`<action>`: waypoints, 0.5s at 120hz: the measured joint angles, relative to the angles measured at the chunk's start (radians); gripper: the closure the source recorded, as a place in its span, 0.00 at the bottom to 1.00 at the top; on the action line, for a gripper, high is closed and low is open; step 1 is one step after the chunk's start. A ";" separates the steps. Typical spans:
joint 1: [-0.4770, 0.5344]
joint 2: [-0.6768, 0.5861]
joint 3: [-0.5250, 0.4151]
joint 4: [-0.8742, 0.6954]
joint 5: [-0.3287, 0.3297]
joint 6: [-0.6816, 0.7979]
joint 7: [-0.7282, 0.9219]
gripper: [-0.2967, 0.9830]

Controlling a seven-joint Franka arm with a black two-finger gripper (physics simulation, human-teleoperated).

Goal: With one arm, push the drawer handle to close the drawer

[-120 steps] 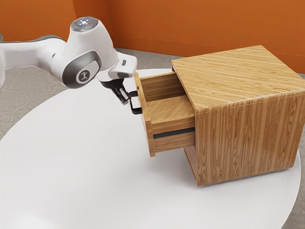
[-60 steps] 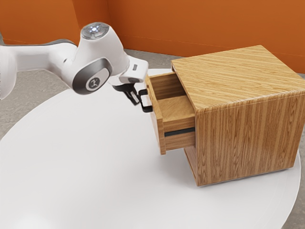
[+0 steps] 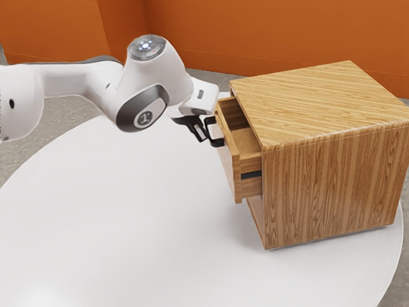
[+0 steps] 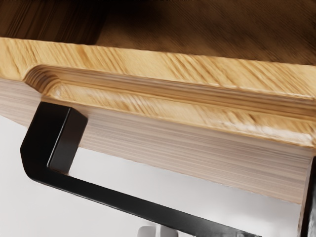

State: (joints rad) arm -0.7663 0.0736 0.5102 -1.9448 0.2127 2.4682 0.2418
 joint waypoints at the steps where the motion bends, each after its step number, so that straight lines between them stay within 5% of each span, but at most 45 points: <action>1: -0.001 0.001 0.000 0.001 0.000 0.000 0.000 0.85; 60: 0.003 0.093 -0.007 0.075 -0.007 0.023 -0.010 0.85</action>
State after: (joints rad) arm -0.7634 0.1668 0.5031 -1.8696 0.2053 2.4917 0.2314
